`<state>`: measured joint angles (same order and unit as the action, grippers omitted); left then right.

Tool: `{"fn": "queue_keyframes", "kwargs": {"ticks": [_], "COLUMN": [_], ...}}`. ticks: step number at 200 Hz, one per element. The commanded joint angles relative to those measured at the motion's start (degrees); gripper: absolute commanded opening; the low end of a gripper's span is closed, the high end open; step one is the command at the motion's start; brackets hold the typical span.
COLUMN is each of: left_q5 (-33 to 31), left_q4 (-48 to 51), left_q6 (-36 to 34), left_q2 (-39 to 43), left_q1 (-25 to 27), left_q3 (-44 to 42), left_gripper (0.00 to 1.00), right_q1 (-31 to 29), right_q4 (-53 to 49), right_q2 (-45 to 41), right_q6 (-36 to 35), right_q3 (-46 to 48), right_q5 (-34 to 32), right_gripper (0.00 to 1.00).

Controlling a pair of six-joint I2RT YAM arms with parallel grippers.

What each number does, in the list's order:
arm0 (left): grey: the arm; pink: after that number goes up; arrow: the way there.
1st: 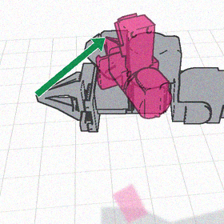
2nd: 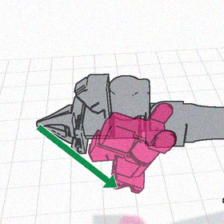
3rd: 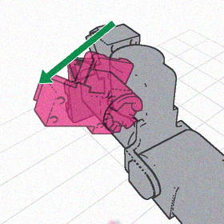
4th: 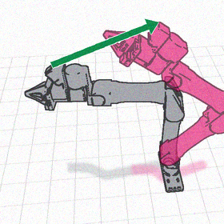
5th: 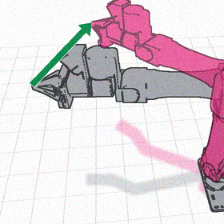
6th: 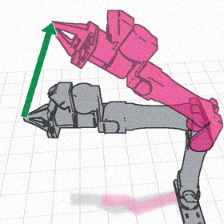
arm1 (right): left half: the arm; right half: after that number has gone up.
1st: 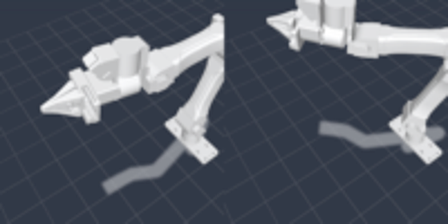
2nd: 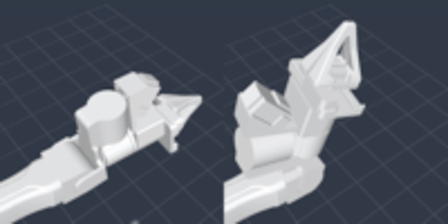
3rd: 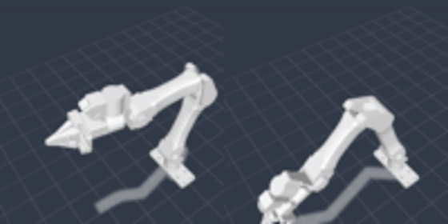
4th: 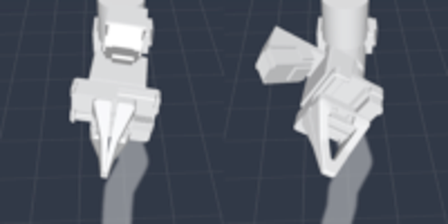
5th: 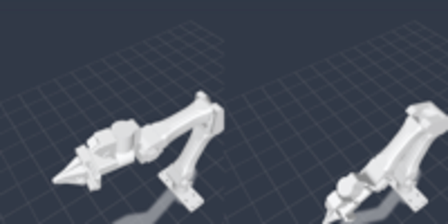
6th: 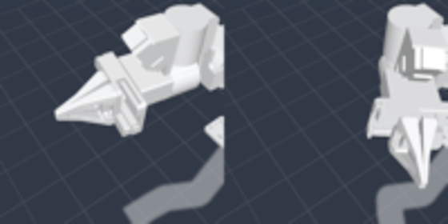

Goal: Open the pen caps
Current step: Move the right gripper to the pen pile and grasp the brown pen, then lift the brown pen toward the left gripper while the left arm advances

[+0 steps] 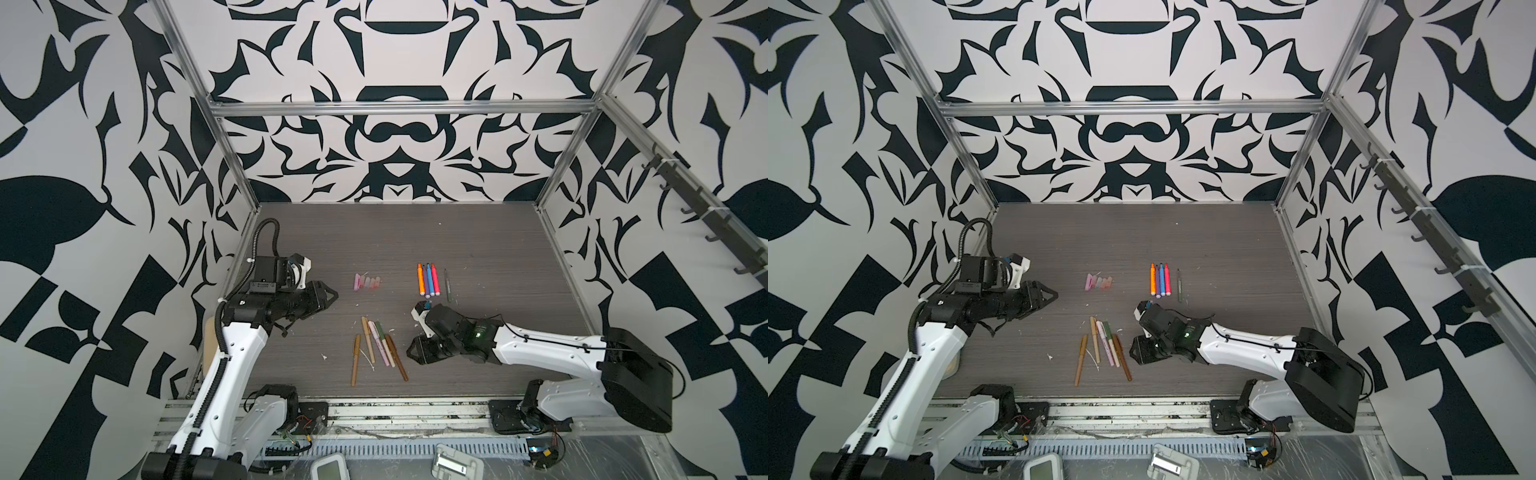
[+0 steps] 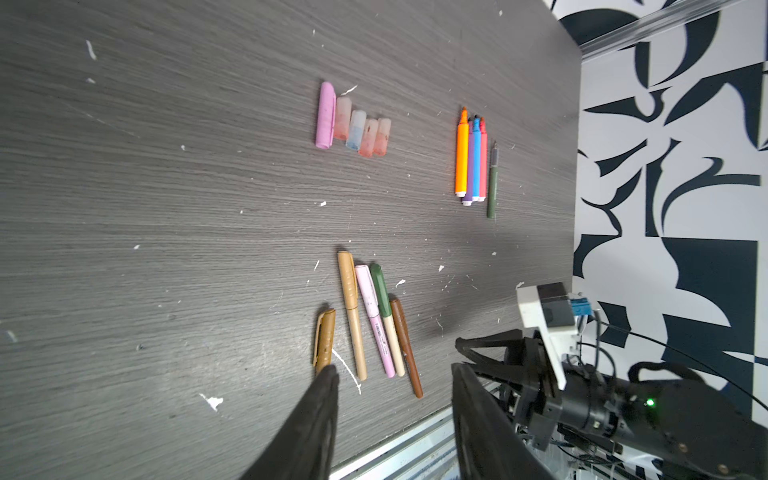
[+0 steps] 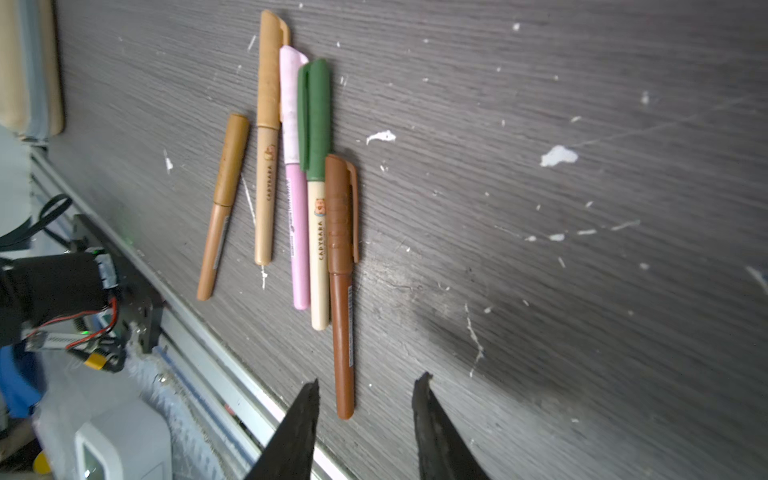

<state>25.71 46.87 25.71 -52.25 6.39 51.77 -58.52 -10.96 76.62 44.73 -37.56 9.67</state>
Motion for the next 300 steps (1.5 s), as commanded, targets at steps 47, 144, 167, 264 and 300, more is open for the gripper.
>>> {"fn": "queue_keyframes", "kwargs": {"ticks": [47,144,167,264,300], "left_q5": [-3.07,-3.38,-3.48,-5.68,-4.07], "left_q4": [0.06,0.06,0.06,0.06,0.03], "left_q6": [0.92,1.0,1.0,1.57,1.66], "left_q2": [5.01,8.29,9.2,12.13,11.14], "left_q1": [0.02,0.02,0.02,0.02,0.26], "left_q3": [-0.79,-0.75,-0.79,-1.06,-1.21], "left_gripper": [0.48,0.48,0.48,0.49,0.52], "right_q1": [-8.92,-11.71,-11.75,-11.11,-10.47], "right_q4": [-9.32,-16.32,-18.31,-21.18,-22.99], "right_q2": [10.98,18.62,19.33,23.5,19.45], "right_q6": [2.37,6.94,7.38,5.19,2.82], "right_q3": [-12.37,-16.02,-16.96,-21.91,-21.08], "right_q5": [-12.17,-13.69,-14.92,-14.06,-16.87], "right_gripper": [0.33,0.34,0.34,0.19,0.07]}}
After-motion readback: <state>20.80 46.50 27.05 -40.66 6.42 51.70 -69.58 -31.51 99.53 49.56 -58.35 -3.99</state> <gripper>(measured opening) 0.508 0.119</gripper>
